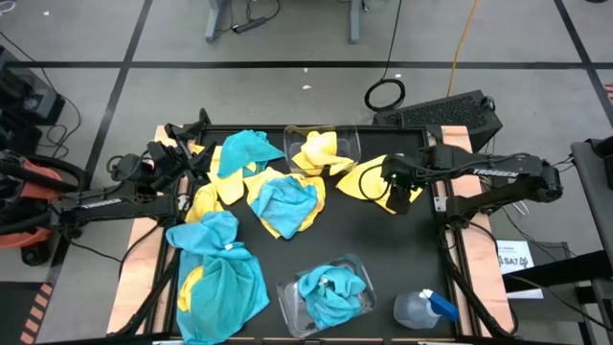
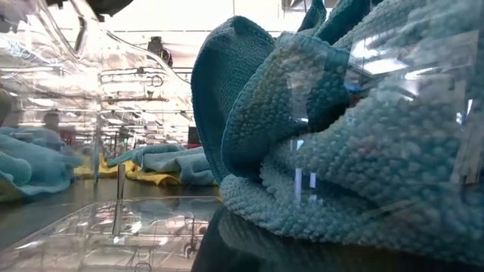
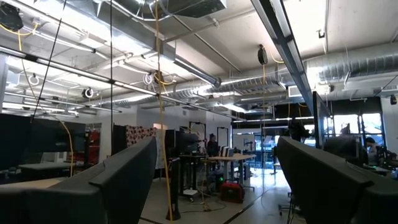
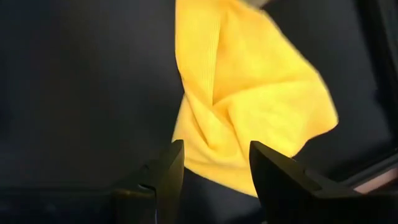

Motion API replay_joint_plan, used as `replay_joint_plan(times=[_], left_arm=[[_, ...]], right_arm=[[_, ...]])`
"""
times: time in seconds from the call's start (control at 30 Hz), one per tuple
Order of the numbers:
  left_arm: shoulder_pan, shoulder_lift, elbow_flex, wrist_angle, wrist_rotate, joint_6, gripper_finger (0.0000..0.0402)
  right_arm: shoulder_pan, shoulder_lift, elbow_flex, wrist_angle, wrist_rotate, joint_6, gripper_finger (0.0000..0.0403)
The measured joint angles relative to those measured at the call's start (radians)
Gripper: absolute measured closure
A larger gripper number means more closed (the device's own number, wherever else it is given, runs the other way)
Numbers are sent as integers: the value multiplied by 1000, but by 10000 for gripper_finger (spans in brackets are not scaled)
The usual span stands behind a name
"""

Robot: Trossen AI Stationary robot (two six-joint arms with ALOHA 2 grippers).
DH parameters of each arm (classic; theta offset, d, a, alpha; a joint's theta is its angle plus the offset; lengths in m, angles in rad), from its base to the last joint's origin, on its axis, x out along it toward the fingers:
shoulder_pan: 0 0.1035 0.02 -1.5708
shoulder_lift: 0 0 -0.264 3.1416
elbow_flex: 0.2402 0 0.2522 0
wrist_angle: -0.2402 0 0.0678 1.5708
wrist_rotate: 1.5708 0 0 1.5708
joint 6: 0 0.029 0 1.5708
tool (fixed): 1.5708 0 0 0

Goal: Sort microfiber towel by color & place in baskets
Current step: Put the yellow towel into the top transparent bin

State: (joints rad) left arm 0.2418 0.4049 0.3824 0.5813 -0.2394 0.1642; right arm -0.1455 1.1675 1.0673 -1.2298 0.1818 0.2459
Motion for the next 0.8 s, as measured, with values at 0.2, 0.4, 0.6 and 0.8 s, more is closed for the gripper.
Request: replay_joint_plan(times=[0.2,0.4,0.6,0.8], left_arm=[[0,0,0,0,0,0,66],[0,0,0,0,0,0,66],[0,0,0,0,0,0,66],[0,0,0,0,0,0,66]], right_arm=[[-8,1,-182,157,0,0,229],[-52,1,-323,306,0,7,229],[-107,36,-330,343,0,34,229],[-149,89,-354,446,-1,34,229]])
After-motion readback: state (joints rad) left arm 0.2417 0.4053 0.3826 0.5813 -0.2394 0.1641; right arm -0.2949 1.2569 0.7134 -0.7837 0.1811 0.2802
